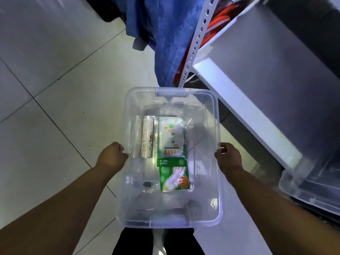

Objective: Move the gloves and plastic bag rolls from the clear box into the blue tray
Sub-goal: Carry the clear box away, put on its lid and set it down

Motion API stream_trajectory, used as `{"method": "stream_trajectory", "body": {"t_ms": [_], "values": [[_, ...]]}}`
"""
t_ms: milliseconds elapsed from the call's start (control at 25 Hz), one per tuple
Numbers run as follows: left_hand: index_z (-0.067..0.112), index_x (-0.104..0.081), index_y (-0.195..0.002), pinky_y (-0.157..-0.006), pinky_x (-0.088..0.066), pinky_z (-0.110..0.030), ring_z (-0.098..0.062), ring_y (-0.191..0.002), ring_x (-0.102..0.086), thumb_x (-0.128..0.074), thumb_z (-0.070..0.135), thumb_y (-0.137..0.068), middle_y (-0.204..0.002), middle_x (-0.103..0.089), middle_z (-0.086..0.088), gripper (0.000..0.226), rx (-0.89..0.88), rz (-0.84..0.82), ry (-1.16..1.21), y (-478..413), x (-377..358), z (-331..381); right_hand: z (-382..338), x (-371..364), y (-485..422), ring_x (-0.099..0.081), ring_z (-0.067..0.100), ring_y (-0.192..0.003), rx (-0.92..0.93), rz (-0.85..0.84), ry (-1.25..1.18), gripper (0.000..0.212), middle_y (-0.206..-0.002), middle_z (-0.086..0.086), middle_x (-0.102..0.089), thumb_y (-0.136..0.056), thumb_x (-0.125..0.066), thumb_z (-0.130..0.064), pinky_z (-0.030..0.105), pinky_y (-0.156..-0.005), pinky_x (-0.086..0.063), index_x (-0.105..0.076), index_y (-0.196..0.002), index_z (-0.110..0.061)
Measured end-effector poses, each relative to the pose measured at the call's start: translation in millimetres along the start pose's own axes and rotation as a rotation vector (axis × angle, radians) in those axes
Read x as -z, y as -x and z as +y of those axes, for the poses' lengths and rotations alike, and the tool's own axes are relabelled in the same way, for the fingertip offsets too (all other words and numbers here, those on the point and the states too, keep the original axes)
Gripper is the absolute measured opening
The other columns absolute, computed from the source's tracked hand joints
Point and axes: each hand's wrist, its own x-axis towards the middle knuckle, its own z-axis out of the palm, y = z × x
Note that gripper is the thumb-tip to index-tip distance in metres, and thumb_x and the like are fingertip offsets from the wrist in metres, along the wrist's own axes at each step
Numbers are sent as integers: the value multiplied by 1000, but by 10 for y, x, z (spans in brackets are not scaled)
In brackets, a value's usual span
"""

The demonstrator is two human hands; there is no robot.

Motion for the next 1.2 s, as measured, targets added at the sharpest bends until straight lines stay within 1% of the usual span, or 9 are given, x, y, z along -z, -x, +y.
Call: {"method": "stream_trajectory", "body": {"t_ms": [240,440,600,720,840,920,1000,1080,1200], "values": [[4,-55,-96,-76,-46,-35,-36,-86,-63,-60,11,-82,-96,-65,-20,17,22,25,-22,-202,-391,-151,223,-219,-259,-59,30,-96,-18,3,-31,31,-112,15,-64,-92,-50,-10,36,-83,-48,-54,-122,-8],[-2,-54,-114,-82,-41,-32,-36,-99,-58,-57,10,-85,-108,-64,-22,31,-22,60,-100,-195,-503,-186,295,-269,-273,-57,29,-101,-43,-22,-60,36,-115,15,-62,-87,-55,-4,40,-91,-49,-53,-123,-7],[-2,-48,-124,-87,-43,-35,-34,-108,-57,-59,12,-85,-122,-57,-21,43,-118,57,-138,15,-351,33,265,-36,0,-56,20,-98,-27,4,-129,34,-115,12,-63,-86,-58,-3,33,-94,-46,-57,-120,-7],[5,-53,-123,-86,-45,-33,-30,-106,-58,-57,11,-86,-124,-57,-17,37,-355,5,-178,355,-211,400,183,340,419,-57,13,-95,62,129,-203,27,-110,5,-65,-88,-55,-4,23,-88,-44,-62,-113,-12],[12,-55,-121,-86,-46,-32,-28,-104,-59,-55,12,-87,-126,-56,-11,34,-551,-63,-235,740,-75,863,91,841,866,-59,1,-90,151,253,-232,25,-103,-5,-63,-89,-54,-6,5,-73,-41,-64,-107,-20],[16,-55,-120,-87,-45,-32,-25,-105,-59,-54,14,-87,-125,-56,-6,33,-667,-115,-280,1025,40,1197,67,1255,1189,-58,-2,-82,210,421,-230,24,-96,-6,-62,-88,-55,-5,1,-66,-40,-65,-100,-23],[18,-55,-119,-87,-47,-33,-23,-103,-60,-53,17,-88,-123,-57,-3,31,-768,-152,-350,1285,160,1479,100,1639,1482,-57,6,-77,245,663,-203,23,-92,-5,-60,-86,-56,-1,2,-67,-39,-66,-96,-19],[21,-56,-118,-85,-48,-33,-21,-102,-60,-53,20,-88,-121,-58,-1,30,-852,-144,-431,1486,275,1676,183,1909,1686,-53,15,-83,205,908,-188,24,-93,-2,-56,-83,-55,3,6,-72,-38,-66,-97,-13],[23,-57,-116,-83,-49,-33,-20,-104,-60,-53,21,-88,-119,-60,1,29,-936,-145,-496,1711,390,1814,264,2143,1748,-47,26,-100,-19,1059,-297,28,-104,11,-53,-83,-56,-7,30,-87,-38,-56,-111,-9]]}}
